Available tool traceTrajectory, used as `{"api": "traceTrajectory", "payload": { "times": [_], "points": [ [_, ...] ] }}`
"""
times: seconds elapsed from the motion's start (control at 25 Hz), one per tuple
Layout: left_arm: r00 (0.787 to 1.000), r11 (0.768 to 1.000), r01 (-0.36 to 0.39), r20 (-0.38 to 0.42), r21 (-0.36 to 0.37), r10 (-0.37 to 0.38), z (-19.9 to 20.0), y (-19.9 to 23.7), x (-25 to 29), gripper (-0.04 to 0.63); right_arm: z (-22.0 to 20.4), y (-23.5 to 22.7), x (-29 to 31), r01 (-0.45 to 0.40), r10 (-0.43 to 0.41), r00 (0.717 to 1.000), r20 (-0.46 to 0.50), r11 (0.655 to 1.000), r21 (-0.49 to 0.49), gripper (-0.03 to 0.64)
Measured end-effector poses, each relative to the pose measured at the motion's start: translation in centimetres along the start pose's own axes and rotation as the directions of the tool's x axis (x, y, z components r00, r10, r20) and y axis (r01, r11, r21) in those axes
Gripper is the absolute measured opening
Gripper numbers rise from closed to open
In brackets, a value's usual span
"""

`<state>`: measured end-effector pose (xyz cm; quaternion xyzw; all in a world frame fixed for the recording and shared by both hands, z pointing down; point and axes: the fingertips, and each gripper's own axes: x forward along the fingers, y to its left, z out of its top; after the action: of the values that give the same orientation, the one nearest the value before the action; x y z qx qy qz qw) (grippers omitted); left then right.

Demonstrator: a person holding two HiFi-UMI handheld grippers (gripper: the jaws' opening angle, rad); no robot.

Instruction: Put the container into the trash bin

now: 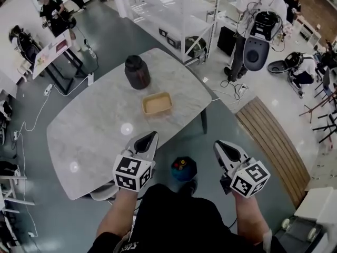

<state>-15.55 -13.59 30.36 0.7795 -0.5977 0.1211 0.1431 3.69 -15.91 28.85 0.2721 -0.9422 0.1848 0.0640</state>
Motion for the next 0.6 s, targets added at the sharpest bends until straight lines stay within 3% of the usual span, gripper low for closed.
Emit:
{"api": "traceTrajectory", "payload": {
  "times": [0.28,0.6],
  "points": [
    [0.997,1.0,0.007,-0.081,0.011,-0.006,-1.2,0.7,2.6,0.009,-1.6,-0.8,1.3,-0.03,0.032,0.998,-0.048,0.999,0.038,-0.006],
    [0.985,0.996,0.063,-0.164,0.064,-0.052,-2.2,4.0,7.0,0.019,-1.6,-1.1,3.6,-0.006,0.01,0.998,-0.063,0.999,0.053,-0.006]
  ]
}}
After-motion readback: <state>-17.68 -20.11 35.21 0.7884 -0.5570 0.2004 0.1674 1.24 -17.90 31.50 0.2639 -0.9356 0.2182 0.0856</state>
